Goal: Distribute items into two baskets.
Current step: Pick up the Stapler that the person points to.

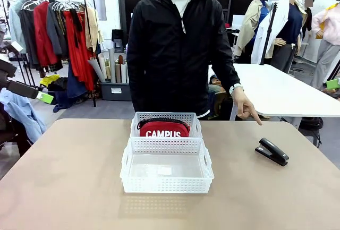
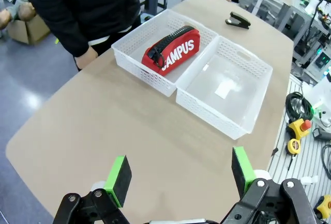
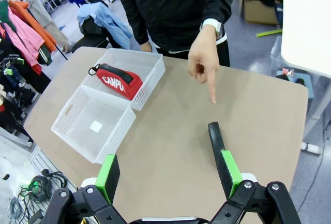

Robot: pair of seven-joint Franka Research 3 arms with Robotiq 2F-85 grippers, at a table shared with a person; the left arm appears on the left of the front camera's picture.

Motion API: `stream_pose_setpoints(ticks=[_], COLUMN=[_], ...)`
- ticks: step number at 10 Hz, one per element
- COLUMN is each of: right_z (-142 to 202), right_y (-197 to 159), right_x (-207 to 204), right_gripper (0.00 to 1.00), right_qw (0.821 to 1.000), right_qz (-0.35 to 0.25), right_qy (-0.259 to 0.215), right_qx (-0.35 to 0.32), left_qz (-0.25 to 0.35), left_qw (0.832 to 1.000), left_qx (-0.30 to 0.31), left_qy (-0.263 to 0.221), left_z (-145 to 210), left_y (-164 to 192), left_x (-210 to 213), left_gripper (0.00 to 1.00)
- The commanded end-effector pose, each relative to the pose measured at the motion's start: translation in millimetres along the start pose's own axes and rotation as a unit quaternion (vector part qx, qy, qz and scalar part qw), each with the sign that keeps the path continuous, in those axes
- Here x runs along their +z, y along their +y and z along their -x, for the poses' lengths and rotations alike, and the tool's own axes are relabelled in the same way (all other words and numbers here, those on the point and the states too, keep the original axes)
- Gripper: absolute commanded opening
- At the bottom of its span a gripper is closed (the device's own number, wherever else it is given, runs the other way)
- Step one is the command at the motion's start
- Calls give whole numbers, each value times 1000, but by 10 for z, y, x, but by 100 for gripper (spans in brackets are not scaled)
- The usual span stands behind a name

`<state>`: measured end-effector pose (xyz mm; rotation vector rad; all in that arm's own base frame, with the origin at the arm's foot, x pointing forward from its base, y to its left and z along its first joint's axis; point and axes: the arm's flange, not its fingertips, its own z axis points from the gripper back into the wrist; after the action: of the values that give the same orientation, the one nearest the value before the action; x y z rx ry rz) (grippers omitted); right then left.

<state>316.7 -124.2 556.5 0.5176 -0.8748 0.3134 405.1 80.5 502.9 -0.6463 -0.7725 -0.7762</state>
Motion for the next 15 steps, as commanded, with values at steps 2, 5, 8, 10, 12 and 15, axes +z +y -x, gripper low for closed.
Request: stream_pose_setpoints(ticks=[2,5,8,10,12,15], right_z=[-18,-18,-117,-394,-601,-765], right_y=[7,7,-56,-185,-308,-460], right_x=[-6,-6,-76,-257,-558,-1032], right_gripper=[100,100,100,100,100,100], right_qw=[1000,1000,1000,997,989,966], right_qz=[-5,-5,-18,-29,-31,-35], right_qy=[-6,-6,16,63,127,229], right_qx=[-2,-2,18,43,64,116], left_qz=[1,1,1,1,1,1], left_qw=[1000,1000,1000,1000,1000,1000], left_qx=[5,5,5,5,5,5], left_qy=[-13,-13,-13,-13,-13,-13], left_z=[17,17,17,17,17,17], left_y=[-37,-37,-37,-37,-37,-37], left_x=[-7,-7,-7,-7,-7,-7], left_gripper=[100,100,100,100,100,100])
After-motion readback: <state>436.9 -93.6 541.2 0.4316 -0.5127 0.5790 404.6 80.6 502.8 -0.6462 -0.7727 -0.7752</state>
